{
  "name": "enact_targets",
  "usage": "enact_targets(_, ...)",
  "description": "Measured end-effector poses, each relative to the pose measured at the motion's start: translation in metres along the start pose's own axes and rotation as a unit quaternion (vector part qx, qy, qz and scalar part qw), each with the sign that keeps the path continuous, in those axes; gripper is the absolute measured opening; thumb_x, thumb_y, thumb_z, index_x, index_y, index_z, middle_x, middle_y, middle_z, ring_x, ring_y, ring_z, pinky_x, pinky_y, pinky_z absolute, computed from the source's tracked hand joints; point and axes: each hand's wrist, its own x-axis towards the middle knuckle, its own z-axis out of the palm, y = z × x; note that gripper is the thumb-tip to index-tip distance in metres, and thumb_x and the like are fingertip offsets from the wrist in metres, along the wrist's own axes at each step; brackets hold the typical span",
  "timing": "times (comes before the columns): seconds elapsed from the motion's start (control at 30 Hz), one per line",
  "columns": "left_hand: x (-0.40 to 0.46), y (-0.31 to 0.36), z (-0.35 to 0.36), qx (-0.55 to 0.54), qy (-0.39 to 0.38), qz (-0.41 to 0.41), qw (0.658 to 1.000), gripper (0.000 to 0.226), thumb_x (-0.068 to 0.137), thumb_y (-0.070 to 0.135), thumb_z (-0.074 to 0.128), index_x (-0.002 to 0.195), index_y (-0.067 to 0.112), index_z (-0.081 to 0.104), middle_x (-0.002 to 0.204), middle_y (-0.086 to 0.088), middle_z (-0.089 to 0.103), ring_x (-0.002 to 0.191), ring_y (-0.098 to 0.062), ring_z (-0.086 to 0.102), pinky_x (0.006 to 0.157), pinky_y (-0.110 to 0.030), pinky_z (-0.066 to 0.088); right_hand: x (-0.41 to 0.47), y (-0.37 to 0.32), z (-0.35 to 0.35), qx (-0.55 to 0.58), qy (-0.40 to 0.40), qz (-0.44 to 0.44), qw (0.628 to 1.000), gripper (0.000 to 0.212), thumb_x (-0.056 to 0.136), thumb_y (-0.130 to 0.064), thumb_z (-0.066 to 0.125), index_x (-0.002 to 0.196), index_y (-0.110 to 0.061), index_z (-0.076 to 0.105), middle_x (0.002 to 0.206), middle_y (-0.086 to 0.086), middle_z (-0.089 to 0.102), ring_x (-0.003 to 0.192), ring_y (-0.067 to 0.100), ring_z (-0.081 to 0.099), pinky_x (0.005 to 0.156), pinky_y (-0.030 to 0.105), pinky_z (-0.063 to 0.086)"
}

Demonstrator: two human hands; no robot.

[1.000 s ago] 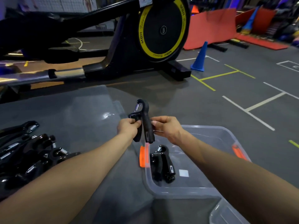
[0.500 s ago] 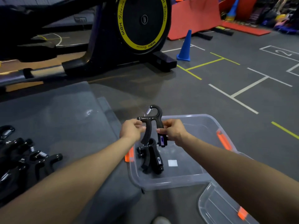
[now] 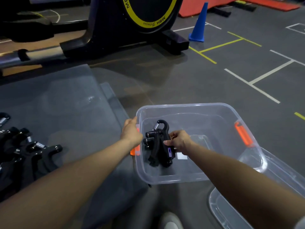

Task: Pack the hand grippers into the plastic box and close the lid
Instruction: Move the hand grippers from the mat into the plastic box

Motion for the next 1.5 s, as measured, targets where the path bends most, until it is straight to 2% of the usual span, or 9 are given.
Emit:
enact_targets(0.17,0.002,-0.002,-0.002,-0.055,-0.006,0.01,0.998,0.071,0.079,-0.004,0.06,0.144,0.015,0.038,0.138,-0.011,0.034,0.126,-0.023,0.047,0.109,-0.029,0.037,0.022,0.005,0.015,-0.03,0.004,-0.002,1.0,0.021,0.077,-0.001,0.072,0.075,-0.012,0.055,0.069,0.003,0.054,0.07,0.023,0.055,0.084,0.05,0.053)
enact_targets(0.27,0.005,-0.005,-0.001,-0.078,-0.009,0.007,0.997,0.074,0.078,-0.008,0.061,0.145,0.012,0.034,0.14,-0.011,0.032,0.13,-0.023,0.043,0.111,-0.034,0.037,0.032,0.011,0.018,-0.05,0.026,-0.015,0.998,0.014,0.078,-0.003,0.072,0.089,-0.007,0.065,0.082,0.008,0.061,0.078,0.023,0.059,0.091,0.046,0.054)
enact_targets(0.47,0.009,-0.008,0.002,-0.087,-0.007,0.002,0.996,0.077,0.079,-0.009,0.061,0.146,0.01,0.031,0.142,-0.007,0.031,0.129,-0.022,0.043,0.111,-0.03,0.037,0.042,0.018,0.023,-0.086,0.048,-0.037,0.994,0.03,0.08,-0.003,0.07,0.11,-0.004,0.067,0.092,0.011,0.069,0.082,0.019,0.061,0.093,0.036,0.053)
enact_targets(0.67,0.008,-0.01,0.002,-0.09,-0.007,-0.003,0.996,0.078,0.079,-0.01,0.062,0.146,0.012,0.03,0.141,-0.005,0.032,0.129,-0.021,0.043,0.111,-0.029,0.037,0.038,0.02,0.024,-0.137,0.036,-0.014,0.99,0.036,0.084,0.002,0.059,0.119,-0.007,0.062,0.097,0.013,0.068,0.081,0.017,0.053,0.062,0.026,0.044)
enact_targets(0.9,0.01,-0.011,0.002,-0.093,-0.01,-0.004,0.996,0.077,0.079,-0.01,0.062,0.146,0.01,0.03,0.141,-0.006,0.031,0.131,-0.023,0.042,0.111,-0.032,0.037,0.043,0.021,0.022,-0.113,0.011,-0.006,0.993,0.037,0.082,0.008,0.053,0.114,-0.006,0.066,0.086,0.004,0.058,0.079,0.016,0.05,0.077,0.035,0.053)
enact_targets(1.0,0.011,-0.009,0.0,-0.074,-0.017,0.0,0.997,0.077,0.08,-0.007,0.064,0.147,0.009,0.029,0.143,-0.007,0.03,0.131,-0.023,0.042,0.11,-0.024,0.034,0.033,0.011,0.018,-0.048,-0.012,-0.008,0.999,0.044,0.088,0.015,0.045,0.125,-0.005,0.058,0.11,0.0,0.061,0.076,0.017,0.05,0.059,0.019,0.049)
enact_targets(1.13,0.007,-0.006,-0.008,-0.033,-0.035,0.004,0.999,0.073,0.082,-0.002,0.063,0.146,0.011,0.031,0.144,-0.007,0.03,0.129,-0.024,0.044,0.11,-0.028,0.037,0.021,-0.018,0.017,-0.021,0.034,-0.101,0.994,0.052,0.087,0.008,0.056,0.135,-0.01,0.05,0.135,0.009,0.055,0.084,0.013,0.05,0.053,0.006,0.034)
enact_targets(1.27,0.001,-0.006,-0.035,-0.011,-0.02,0.007,1.0,0.061,0.085,0.007,0.064,0.141,0.008,0.039,0.144,-0.013,0.04,0.128,-0.027,0.048,0.108,-0.031,0.04,-0.008,-0.058,0.029,-0.02,0.033,-0.182,0.983,0.048,0.086,0.003,0.061,0.132,-0.007,0.052,0.128,0.018,0.057,0.093,0.017,0.052,0.078,0.023,0.043)
enact_targets(1.5,-0.035,-0.06,-0.133,0.044,0.068,-0.034,0.996,0.045,0.084,0.011,0.066,0.127,0.004,0.055,0.128,-0.016,0.057,0.117,-0.029,0.056,0.102,-0.03,0.04,-0.056,-0.111,0.101,-0.071,-0.019,-0.275,0.959,0.043,0.083,-0.002,0.066,0.125,0.002,0.055,0.097,0.009,0.053,0.088,0.017,0.05,0.063,0.008,0.039)
